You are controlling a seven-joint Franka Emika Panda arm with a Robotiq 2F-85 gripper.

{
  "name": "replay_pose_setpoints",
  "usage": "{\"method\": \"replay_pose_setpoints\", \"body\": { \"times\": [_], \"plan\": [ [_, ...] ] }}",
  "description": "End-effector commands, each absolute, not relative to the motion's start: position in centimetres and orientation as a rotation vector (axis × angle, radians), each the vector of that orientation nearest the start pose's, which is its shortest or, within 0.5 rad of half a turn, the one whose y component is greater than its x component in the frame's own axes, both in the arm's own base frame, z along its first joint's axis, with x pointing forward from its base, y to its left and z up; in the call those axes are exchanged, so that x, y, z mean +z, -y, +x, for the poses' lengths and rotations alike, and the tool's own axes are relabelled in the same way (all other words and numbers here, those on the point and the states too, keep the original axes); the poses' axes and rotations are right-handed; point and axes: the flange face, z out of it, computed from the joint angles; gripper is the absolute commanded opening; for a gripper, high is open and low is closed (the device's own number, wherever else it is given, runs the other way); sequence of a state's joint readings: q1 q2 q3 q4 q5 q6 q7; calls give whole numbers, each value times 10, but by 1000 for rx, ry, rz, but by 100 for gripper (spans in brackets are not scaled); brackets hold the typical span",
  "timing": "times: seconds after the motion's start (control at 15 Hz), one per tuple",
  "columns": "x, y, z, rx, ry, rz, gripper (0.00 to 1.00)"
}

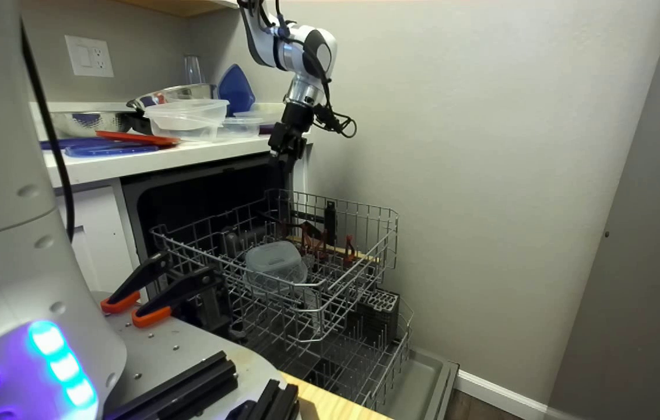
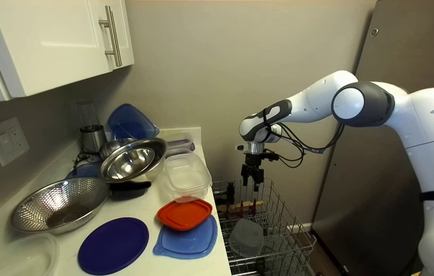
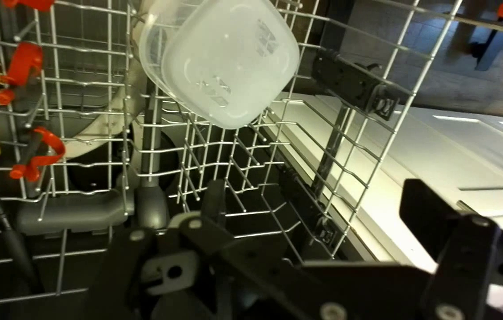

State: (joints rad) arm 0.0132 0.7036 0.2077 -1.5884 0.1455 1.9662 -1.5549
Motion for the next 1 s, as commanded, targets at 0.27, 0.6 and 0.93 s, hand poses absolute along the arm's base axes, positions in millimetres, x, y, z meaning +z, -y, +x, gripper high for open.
{"method": "replay_pose_setpoints", "body": {
  "times": [0.27, 0.6, 0.93],
  "plan": [
    [205, -142, 643, -33, -2506, 2312, 100],
    [198, -144, 651, -27, -2552, 2317, 100],
    [198, -144, 651, -27, -2552, 2317, 100]
  ]
}}
